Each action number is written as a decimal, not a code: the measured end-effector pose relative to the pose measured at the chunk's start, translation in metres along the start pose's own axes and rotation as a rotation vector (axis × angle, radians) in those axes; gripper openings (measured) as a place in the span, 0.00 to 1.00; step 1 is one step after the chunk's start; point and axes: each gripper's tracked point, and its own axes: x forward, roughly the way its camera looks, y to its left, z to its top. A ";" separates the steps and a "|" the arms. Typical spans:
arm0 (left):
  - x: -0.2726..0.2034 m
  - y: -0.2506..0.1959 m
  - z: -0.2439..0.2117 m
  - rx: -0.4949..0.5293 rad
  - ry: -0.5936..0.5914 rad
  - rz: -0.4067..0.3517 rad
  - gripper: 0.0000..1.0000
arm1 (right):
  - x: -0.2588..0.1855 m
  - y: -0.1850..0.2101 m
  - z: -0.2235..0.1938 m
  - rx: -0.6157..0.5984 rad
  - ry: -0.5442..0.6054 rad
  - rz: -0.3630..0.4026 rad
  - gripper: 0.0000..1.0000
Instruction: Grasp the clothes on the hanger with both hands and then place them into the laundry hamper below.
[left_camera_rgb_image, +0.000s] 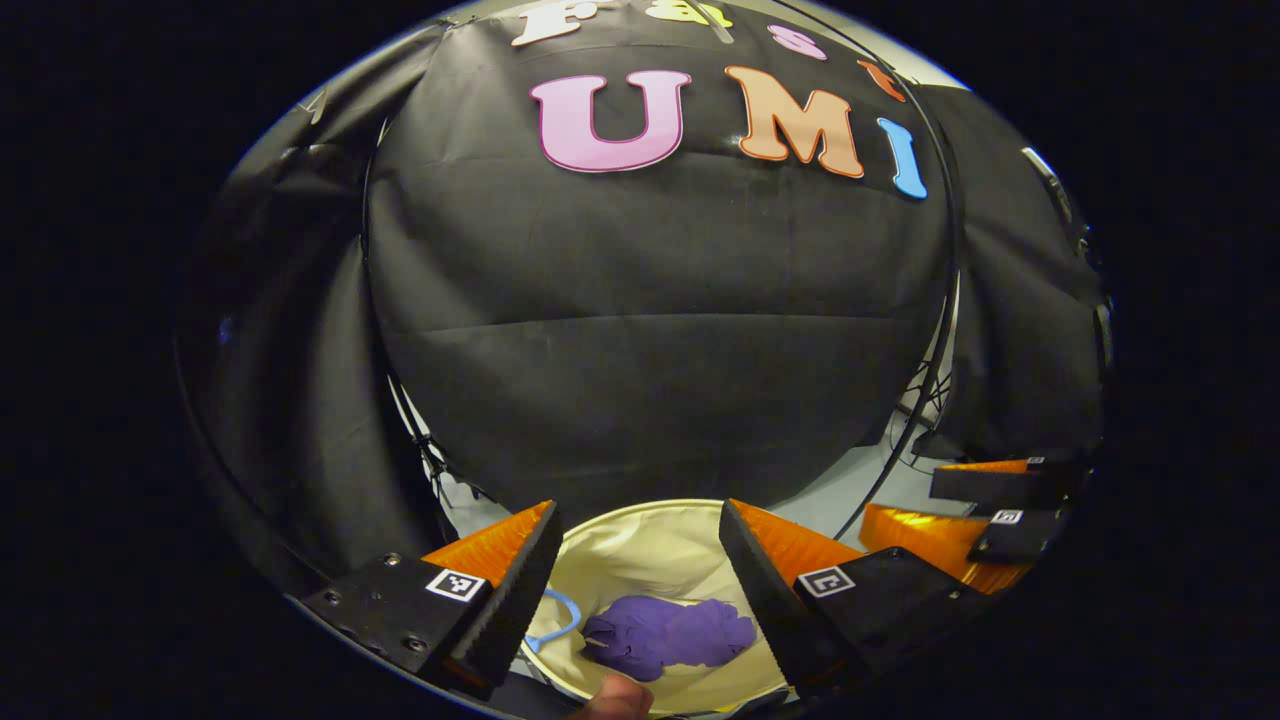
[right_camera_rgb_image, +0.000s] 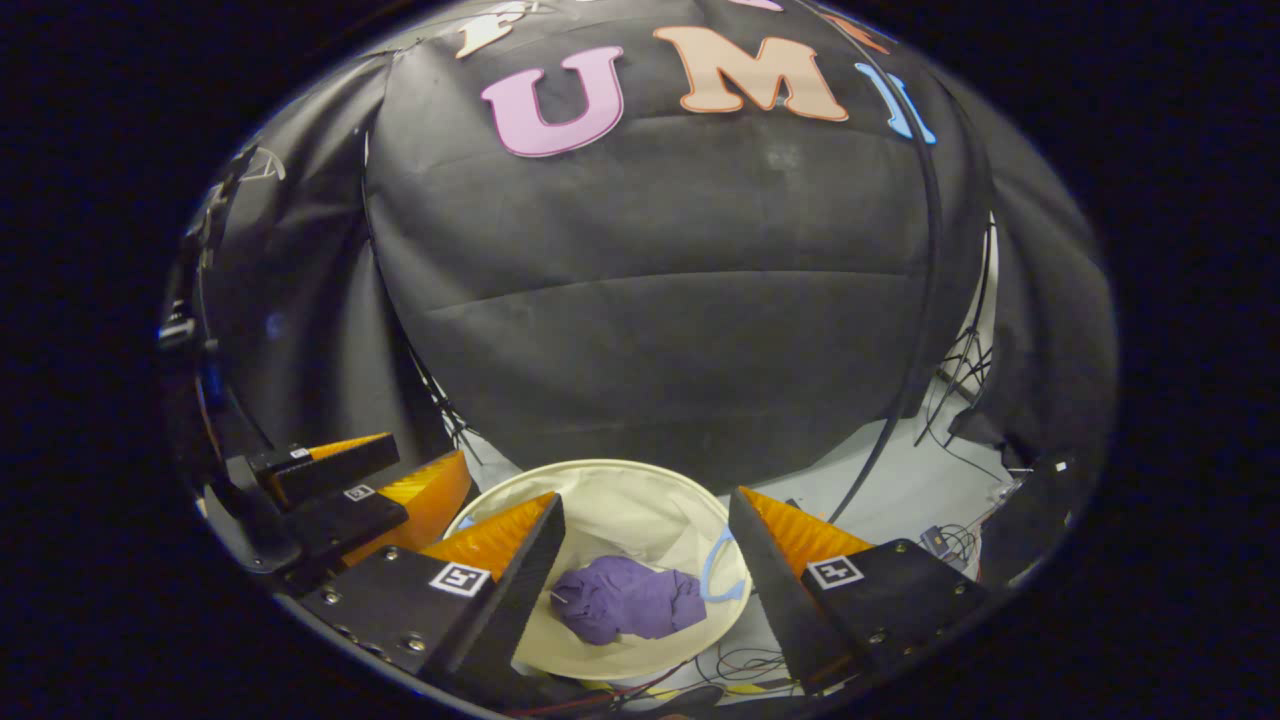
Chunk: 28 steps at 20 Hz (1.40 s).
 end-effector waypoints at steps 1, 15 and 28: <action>-0.004 -0.003 0.000 -0.007 0.009 -0.003 0.98 | -0.006 -0.003 0.005 0.013 -0.010 0.001 0.94; -0.065 0.004 0.068 0.005 -0.078 0.048 0.98 | -0.094 0.011 0.082 -0.063 -0.209 0.020 0.99; -0.142 0.018 0.174 0.079 -0.263 0.100 1.00 | -0.160 0.005 0.143 -0.030 -0.335 0.013 0.99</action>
